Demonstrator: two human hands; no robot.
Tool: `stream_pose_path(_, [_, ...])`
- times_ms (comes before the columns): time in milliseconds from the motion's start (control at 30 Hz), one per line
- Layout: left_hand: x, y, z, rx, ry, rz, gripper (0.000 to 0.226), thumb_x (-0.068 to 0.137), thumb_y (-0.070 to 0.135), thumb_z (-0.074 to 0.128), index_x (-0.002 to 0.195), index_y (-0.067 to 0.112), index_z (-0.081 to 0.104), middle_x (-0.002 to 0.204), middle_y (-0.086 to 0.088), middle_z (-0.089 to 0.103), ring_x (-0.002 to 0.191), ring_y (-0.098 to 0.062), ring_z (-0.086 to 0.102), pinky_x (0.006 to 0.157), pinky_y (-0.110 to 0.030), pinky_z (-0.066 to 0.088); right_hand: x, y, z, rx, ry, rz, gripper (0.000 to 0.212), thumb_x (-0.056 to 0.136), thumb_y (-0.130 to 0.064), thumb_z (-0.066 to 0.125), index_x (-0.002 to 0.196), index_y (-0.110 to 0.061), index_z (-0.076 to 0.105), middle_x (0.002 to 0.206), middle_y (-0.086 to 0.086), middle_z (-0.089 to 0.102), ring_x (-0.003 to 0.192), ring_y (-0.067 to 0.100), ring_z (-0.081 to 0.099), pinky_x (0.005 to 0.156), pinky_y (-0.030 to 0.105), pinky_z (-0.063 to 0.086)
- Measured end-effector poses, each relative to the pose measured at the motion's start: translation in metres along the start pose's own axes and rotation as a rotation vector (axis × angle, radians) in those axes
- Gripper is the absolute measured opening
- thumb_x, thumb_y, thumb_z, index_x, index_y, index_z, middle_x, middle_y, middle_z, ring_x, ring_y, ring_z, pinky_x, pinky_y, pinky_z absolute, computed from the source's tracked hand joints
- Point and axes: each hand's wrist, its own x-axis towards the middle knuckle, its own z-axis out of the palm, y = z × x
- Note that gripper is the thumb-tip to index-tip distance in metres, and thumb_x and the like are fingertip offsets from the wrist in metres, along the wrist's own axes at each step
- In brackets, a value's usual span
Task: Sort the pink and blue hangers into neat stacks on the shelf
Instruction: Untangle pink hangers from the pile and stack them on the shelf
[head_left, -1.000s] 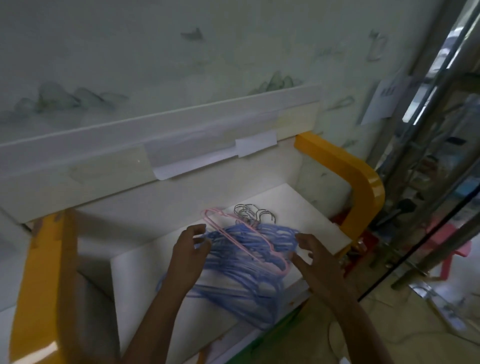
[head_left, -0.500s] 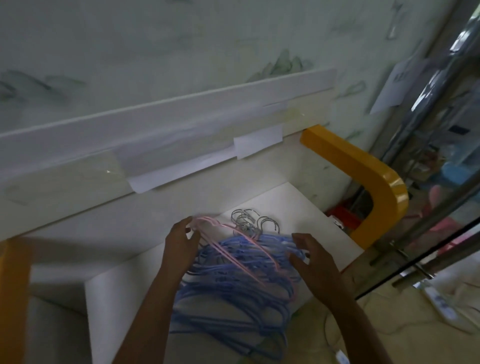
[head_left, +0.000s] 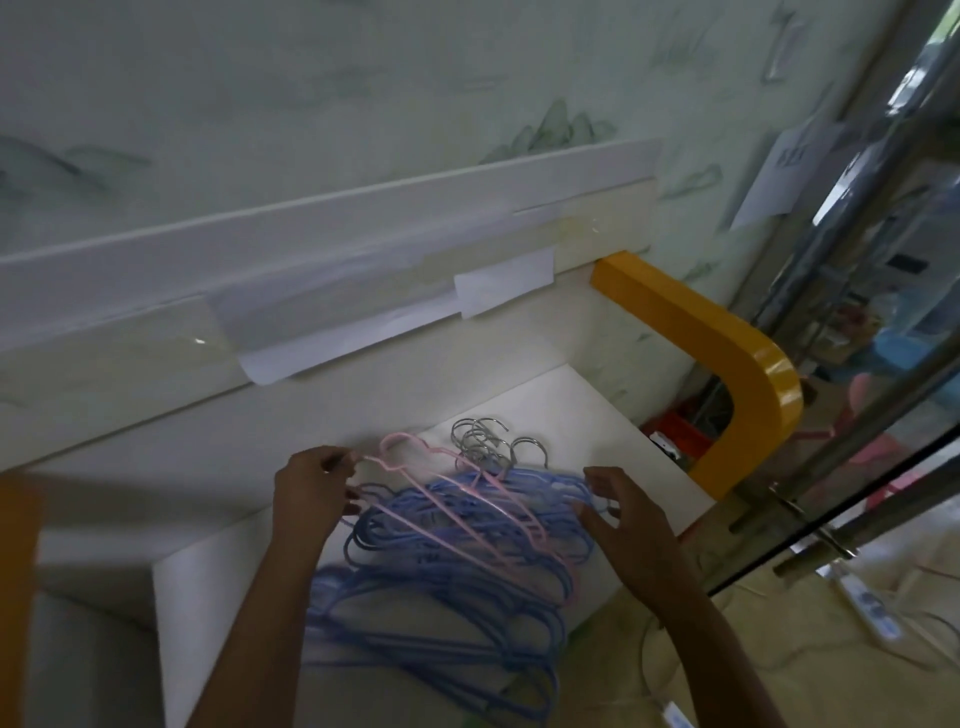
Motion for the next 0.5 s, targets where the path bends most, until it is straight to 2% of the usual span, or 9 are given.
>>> stream_pose_path(67, [-0.013, 0.005, -0.011, -0.077, -0.016, -0.069, 0.011, 0.093, 0.006, 0.062, 0.093, -0.002, 0.07, 0.073, -0.017, 0.071, 0.05, -0.031, 0.068, 0.044, -0.032, 0.057, -0.003, -0.001, -0.002, 0.009, -0.013, -0.015, 0.043, 0.091, -0.033, 0.066, 0.13, -0.022, 0.051, 0.119, -0.01, 0.056, 0.107, 0.008, 0.055, 0.084, 0.018, 0.044])
stream_pose_path(133, [-0.028, 0.008, -0.02, -0.148, -0.027, -0.113, 0.01, 0.094, 0.005, 0.059, 0.091, -0.002, 0.066, 0.07, -0.02, 0.071, 0.046, -0.032, 0.065, 0.041, -0.031, 0.054, -0.007, -0.001, -0.004, 0.023, -0.022, -0.039, 0.04, 0.092, -0.03, 0.065, 0.128, -0.021, 0.052, 0.12, -0.008, 0.058, 0.108, 0.009, 0.056, 0.083, 0.014, 0.042])
stream_pose_path(233, [-0.052, 0.009, -0.03, -0.242, -0.028, -0.153, 0.011, 0.097, 0.006, 0.053, 0.093, -0.003, 0.059, 0.067, -0.019, 0.071, 0.046, -0.033, 0.064, 0.044, -0.032, 0.055, -0.016, 0.001, -0.006, 0.039, -0.038, -0.057, 0.037, 0.092, -0.03, 0.064, 0.127, -0.022, 0.053, 0.121, -0.01, 0.059, 0.11, 0.007, 0.056, 0.081, 0.007, 0.04])
stream_pose_path(367, [-0.079, -0.002, -0.045, -0.381, 0.001, -0.139, 0.01, 0.097, 0.006, 0.053, 0.09, 0.002, 0.059, 0.08, -0.027, 0.071, 0.056, -0.038, 0.068, 0.052, -0.04, 0.059, -0.032, 0.007, -0.006, 0.066, -0.023, -0.073, 0.034, 0.092, -0.029, 0.065, 0.124, -0.023, 0.056, 0.121, -0.011, 0.061, 0.112, 0.006, 0.057, 0.094, 0.027, 0.047])
stream_pose_path(500, [-0.104, -0.015, -0.055, -0.458, 0.05, -0.114, 0.015, 0.099, 0.009, 0.051, 0.086, 0.013, 0.057, 0.075, -0.016, 0.074, 0.054, -0.033, 0.069, 0.05, -0.031, 0.057, -0.047, 0.011, -0.004, 0.062, -0.03, -0.056, 0.027, 0.092, -0.026, 0.064, 0.119, -0.024, 0.059, 0.116, -0.01, 0.063, 0.108, 0.006, 0.059, 0.093, 0.03, 0.05])
